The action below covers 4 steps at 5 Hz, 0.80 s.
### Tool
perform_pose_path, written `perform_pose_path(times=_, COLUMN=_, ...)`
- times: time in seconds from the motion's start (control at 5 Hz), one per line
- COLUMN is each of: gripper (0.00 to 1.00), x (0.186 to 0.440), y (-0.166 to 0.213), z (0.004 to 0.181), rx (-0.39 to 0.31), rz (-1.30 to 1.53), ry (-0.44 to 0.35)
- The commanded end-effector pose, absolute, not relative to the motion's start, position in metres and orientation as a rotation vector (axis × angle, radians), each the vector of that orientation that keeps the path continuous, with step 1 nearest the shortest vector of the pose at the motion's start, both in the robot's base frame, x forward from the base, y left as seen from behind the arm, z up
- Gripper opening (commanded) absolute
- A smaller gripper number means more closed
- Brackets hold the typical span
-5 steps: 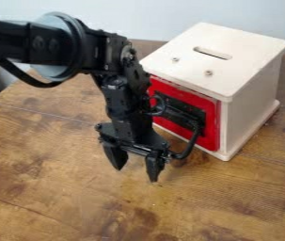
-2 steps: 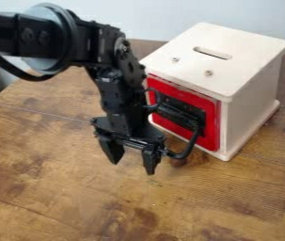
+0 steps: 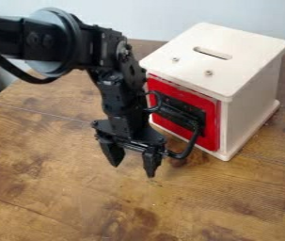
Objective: Close the drawer
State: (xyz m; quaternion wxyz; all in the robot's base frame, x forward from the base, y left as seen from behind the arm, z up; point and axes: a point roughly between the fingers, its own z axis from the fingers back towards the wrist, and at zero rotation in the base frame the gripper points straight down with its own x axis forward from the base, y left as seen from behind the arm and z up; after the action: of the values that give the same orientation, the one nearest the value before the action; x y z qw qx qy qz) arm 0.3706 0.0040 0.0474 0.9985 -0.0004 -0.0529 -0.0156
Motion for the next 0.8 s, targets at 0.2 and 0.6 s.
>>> perform_pose_path(times=0.2, gripper=1.0, x=0.38, y=0.014, z=0.077, rx=0.005, rz=-0.009, ry=-0.172)
perform_pose_path(times=0.6, gripper=1.0, x=0.38, y=0.016, z=0.087, rx=0.007, rz=-0.005, ry=-0.195)
